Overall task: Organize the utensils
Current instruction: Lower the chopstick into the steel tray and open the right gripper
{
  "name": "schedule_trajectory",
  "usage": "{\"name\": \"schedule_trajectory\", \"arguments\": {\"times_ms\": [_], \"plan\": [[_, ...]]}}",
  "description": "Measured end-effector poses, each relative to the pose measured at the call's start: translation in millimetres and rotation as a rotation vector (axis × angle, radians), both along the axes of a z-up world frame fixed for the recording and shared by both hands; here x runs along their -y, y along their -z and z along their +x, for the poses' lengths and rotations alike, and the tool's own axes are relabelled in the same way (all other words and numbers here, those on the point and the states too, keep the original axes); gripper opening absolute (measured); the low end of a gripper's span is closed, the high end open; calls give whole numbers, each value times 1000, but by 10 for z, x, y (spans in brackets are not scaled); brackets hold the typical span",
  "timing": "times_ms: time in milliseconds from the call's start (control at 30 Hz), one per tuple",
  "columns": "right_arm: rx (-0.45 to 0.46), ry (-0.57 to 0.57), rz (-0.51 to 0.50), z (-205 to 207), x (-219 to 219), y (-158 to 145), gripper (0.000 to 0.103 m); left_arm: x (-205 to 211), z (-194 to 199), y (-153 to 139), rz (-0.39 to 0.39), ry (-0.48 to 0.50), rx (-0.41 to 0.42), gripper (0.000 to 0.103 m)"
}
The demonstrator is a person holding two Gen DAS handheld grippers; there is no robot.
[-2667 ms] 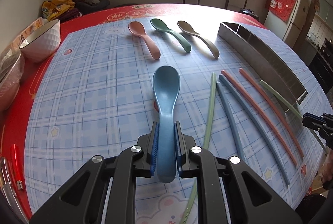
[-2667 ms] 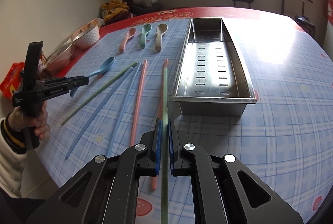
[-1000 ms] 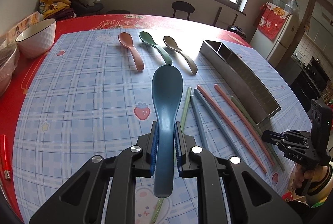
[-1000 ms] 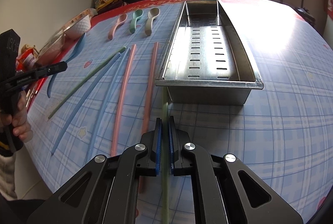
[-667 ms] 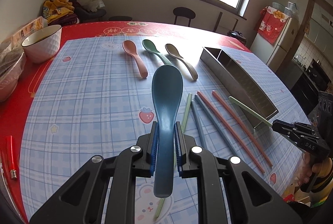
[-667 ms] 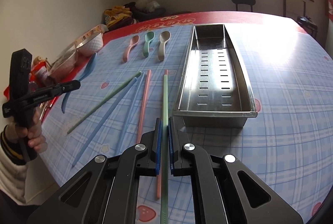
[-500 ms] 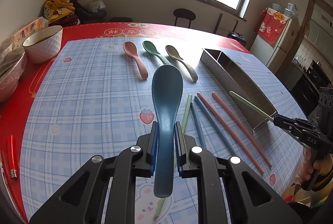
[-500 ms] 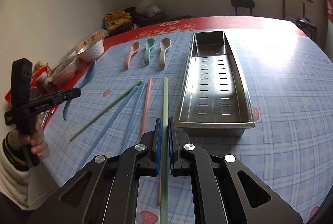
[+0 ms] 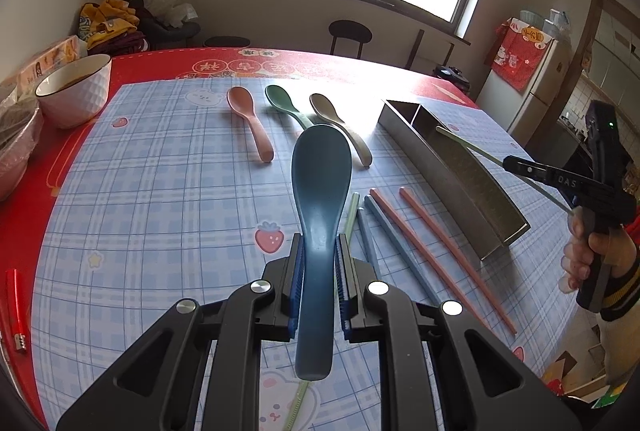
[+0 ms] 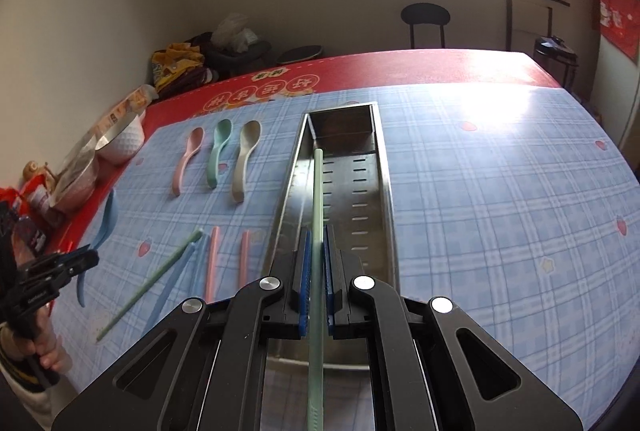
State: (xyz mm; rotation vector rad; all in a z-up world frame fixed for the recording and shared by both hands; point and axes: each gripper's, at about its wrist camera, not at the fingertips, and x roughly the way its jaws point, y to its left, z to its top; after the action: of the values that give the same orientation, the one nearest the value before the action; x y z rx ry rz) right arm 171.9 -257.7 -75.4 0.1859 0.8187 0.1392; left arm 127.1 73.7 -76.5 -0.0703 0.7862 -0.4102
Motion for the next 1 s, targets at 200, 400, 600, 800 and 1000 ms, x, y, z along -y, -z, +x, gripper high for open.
{"name": "schedule_trajectory", "arguments": {"times_ms": [200,400,600,800,1000], "plan": [[-98,44,-2,459,8,180,6,56,44,3,-3,3,-3,15],[-164,91,7,652,-11,359,6,62,81,-16,-4,-3,0,15],[-176,102,-15,714,-68,411,6,78,109,-4,-2,-3,-4,15],[-188,108,-10,707,-54,454,6,133,115,4,-5,5,-5,15],[-167,96,-7,633,-10,414,8,178,133,1,-4,2,-5,15]]}}
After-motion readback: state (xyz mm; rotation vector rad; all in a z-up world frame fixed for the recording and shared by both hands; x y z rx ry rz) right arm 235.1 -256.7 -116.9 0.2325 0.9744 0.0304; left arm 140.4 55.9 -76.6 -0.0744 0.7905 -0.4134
